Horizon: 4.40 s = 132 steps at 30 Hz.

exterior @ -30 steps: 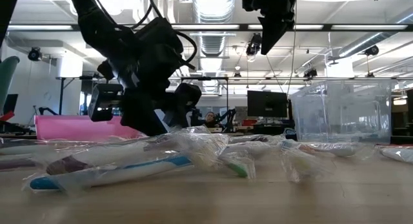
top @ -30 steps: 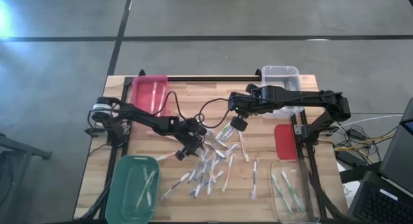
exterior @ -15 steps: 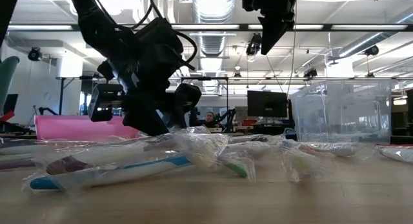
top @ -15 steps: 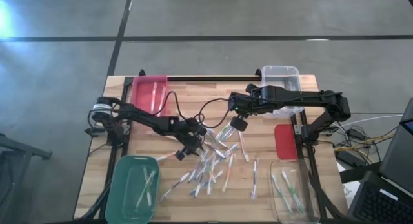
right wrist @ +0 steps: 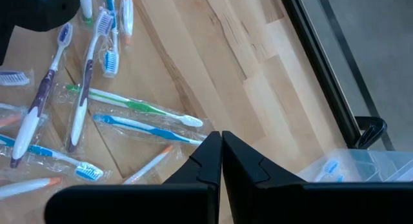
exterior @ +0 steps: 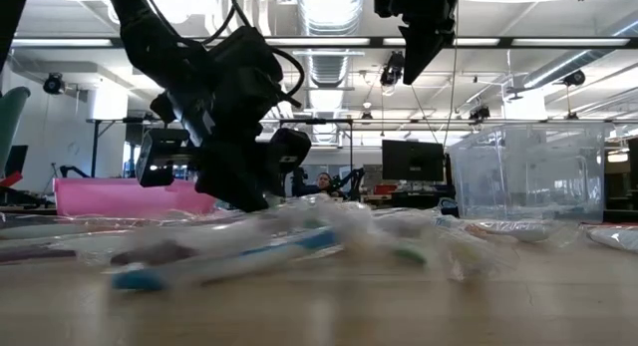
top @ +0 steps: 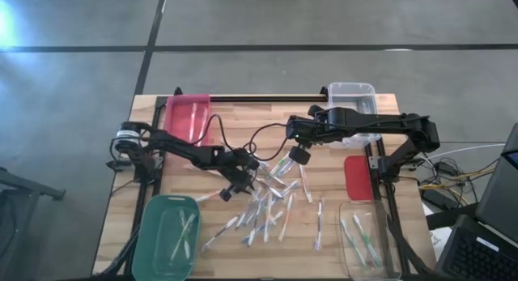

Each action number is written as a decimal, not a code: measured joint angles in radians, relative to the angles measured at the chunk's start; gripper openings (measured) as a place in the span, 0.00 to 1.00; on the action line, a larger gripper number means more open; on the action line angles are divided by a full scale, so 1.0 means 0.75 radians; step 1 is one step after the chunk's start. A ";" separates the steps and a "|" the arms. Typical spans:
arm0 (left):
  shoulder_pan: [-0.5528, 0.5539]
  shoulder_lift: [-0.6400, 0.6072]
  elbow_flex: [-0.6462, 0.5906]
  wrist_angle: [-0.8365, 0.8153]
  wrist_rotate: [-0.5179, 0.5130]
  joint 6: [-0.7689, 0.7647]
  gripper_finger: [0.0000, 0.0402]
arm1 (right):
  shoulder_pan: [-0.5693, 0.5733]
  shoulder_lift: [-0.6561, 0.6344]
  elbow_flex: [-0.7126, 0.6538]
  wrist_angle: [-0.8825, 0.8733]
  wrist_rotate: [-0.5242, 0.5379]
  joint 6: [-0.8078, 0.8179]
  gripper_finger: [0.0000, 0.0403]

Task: Pick & Place Toothbrushes
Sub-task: Put the green toothbrush into the green bin

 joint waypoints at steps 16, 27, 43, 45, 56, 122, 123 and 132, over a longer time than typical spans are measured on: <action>-0.001 -0.339 0.023 -0.368 -0.192 0.001 0.18 | 0.001 0.000 0.000 0.001 0.002 -0.030 0.02; -0.001 -0.646 0.075 -0.633 -0.448 -0.045 0.18 | 0.001 0.000 0.000 0.001 0.002 -0.030 0.02; -0.001 -0.671 0.066 -0.126 -0.448 -0.513 0.18 | 0.004 0.000 0.081 -0.033 -0.178 -0.058 0.02; -0.001 -0.644 0.066 -0.127 -0.459 -0.513 0.18 | 0.004 0.000 0.116 -0.036 -0.215 -0.070 0.02; 0.000 -0.519 0.067 0.094 -0.557 -0.522 0.18 | 0.005 0.000 0.206 -0.040 -0.433 -0.112 0.04; -0.001 -0.502 0.064 0.153 -0.561 -0.550 0.18 | 0.003 0.132 0.203 -0.069 -0.696 -0.220 0.07; 0.000 -0.502 0.064 0.153 -0.561 -0.550 0.18 | 0.003 0.132 0.203 -0.069 -0.696 -0.220 0.07; -0.001 -0.503 0.064 0.132 -0.561 -0.531 0.23 | 0.002 0.132 0.203 -0.068 -0.697 -0.220 0.08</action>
